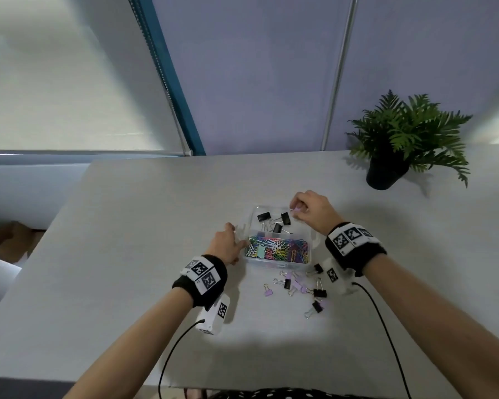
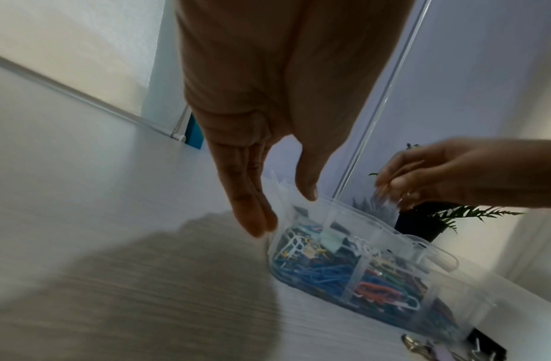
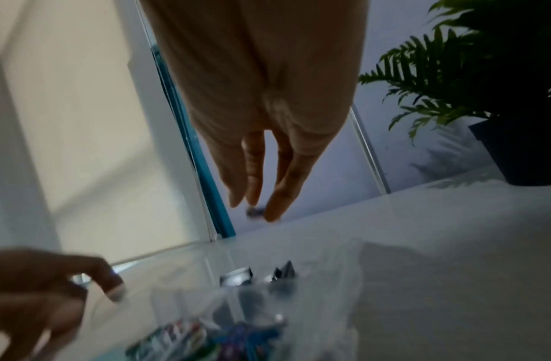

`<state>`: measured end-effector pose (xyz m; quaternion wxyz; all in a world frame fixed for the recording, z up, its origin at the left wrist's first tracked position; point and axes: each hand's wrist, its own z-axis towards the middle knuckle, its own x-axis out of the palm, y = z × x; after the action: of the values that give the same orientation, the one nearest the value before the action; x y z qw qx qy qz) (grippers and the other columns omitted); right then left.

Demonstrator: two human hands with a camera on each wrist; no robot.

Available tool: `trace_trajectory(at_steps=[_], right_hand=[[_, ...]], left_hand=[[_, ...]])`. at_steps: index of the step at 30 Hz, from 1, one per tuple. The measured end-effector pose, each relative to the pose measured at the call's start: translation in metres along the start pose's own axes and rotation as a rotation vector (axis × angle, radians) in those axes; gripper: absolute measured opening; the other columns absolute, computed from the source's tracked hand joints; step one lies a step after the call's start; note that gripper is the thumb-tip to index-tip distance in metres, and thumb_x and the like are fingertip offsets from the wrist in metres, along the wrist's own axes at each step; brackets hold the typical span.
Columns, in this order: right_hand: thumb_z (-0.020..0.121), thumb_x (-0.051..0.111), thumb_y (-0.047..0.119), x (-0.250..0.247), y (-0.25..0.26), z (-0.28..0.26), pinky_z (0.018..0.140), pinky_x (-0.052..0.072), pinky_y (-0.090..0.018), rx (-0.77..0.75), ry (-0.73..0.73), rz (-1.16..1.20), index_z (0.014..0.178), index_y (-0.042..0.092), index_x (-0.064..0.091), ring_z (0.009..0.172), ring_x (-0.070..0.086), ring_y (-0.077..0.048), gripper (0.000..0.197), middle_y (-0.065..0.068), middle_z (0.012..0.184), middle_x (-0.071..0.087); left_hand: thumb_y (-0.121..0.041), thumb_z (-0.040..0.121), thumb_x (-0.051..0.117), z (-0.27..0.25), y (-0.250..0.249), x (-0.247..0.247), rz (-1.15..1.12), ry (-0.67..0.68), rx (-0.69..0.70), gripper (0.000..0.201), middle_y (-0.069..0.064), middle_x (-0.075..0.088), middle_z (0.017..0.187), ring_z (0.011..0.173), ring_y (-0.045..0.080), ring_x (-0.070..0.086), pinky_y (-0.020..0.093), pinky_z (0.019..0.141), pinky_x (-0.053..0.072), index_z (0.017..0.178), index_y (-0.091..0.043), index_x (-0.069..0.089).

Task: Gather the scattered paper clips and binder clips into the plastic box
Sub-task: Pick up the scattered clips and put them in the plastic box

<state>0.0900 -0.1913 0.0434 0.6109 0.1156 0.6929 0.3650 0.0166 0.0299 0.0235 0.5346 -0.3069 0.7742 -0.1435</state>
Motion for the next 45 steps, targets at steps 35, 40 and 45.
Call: trace_trajectory(at_steps=[35,40,45], right_hand=[[0.079,0.066,0.027,0.047,-0.035,-0.137,0.077,0.032,-0.019,0.195,0.273,-0.183,0.105,0.018,0.051,0.094,0.034,-0.013,0.032,0.005,0.101,0.032],[0.078,0.066,0.028,0.042,-0.040,-0.136,0.076,0.033,-0.018,0.173,0.346,-0.143,0.090,0.022,0.050,0.093,0.038,-0.014,0.021,0.004,0.097,0.038],[0.074,0.072,0.019,0.027,-0.025,-0.131,0.068,0.039,-0.010,0.229,0.322,0.119,0.072,0.027,0.054,0.078,0.056,-0.014,0.020,0.000,0.084,0.054]], left_hand=[[-0.021,0.089,0.053,-0.067,-0.003,0.065,0.597,0.235,0.543,0.034,0.009,0.044,0.122,0.111,0.026,0.046,0.040,0.083,0.050,0.120,-0.015,0.040],[-0.008,0.083,0.048,-0.071,0.006,0.069,0.560,0.269,0.480,0.043,0.013,0.040,0.119,0.109,0.030,0.043,0.043,0.082,0.050,0.124,-0.014,0.036],[-0.005,0.081,0.044,-0.076,0.017,0.074,0.541,0.262,0.437,0.053,0.014,0.037,0.124,0.114,0.030,0.039,0.040,0.086,0.049,0.131,-0.017,0.030]])
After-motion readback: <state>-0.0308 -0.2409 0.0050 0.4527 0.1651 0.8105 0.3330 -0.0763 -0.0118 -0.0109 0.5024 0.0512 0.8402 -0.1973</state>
